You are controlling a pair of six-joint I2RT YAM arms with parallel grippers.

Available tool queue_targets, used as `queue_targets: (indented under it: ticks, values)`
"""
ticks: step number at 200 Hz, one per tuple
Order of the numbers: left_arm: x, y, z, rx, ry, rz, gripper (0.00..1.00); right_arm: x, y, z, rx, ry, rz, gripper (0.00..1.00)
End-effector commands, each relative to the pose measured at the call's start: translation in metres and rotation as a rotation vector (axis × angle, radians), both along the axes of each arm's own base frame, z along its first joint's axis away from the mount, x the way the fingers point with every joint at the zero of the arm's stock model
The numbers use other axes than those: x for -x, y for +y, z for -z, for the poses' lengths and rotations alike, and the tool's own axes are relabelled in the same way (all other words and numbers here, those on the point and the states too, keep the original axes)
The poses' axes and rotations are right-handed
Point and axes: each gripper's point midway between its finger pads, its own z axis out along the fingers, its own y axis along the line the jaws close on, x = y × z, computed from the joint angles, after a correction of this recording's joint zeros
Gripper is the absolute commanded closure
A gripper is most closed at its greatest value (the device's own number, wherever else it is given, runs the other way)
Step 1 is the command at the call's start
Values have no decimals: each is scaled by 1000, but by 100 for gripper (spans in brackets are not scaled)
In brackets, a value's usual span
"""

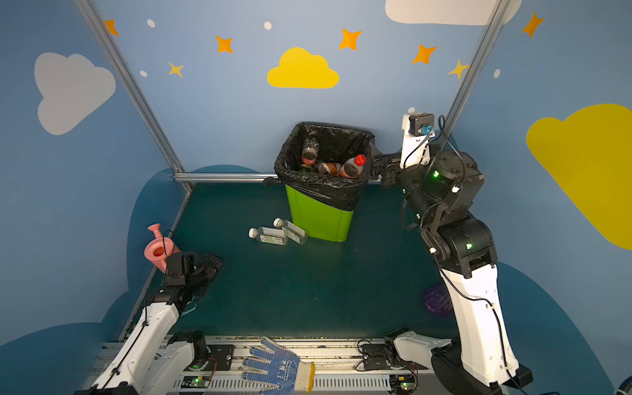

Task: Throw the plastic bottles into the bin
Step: 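Lift the Nescafe bottle with the right gripper and release it into the bin, then grasp the clear white-capped bottle with the left gripper while the right draws back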

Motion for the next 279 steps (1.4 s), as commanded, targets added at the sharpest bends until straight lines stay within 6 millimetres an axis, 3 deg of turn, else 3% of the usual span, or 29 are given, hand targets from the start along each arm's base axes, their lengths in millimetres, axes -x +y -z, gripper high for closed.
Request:
queue_targets:
  ticks: [1, 42, 61, 93, 119, 155, 172, 215, 279]
  values:
    - [-2, 5, -8, -26, -21, -9, 0, -32, 9, 57, 9, 167, -4, 2]
    - [-7, 5, -7, -36, -19, 0, 0, -21, -2, 77, -31, 196, -5, 2]
    - [-16, 0, -7, -7, -12, 15, 0, -16, -14, 100, -59, 232, 22, 2]
    - [-42, -21, -13, 2, -31, 64, 0, -9, -39, 160, -125, 356, 80, 2]
    - [-70, -51, -14, 58, -38, 127, 0, 5, -63, 212, -179, 445, 148, 2]
    - [-112, -89, -6, 82, 7, 196, 0, 28, -81, 277, -257, 570, 204, 2]
    - [-130, -107, 3, 139, 34, 232, 0, 37, -86, 299, -284, 608, 226, 2]
    - [-164, -131, 18, 244, 60, 253, 3, 49, -96, 316, -321, 634, 266, 2]
    - [-180, -146, 29, 246, 99, 251, 6, 46, -101, 326, -353, 666, 283, 2]
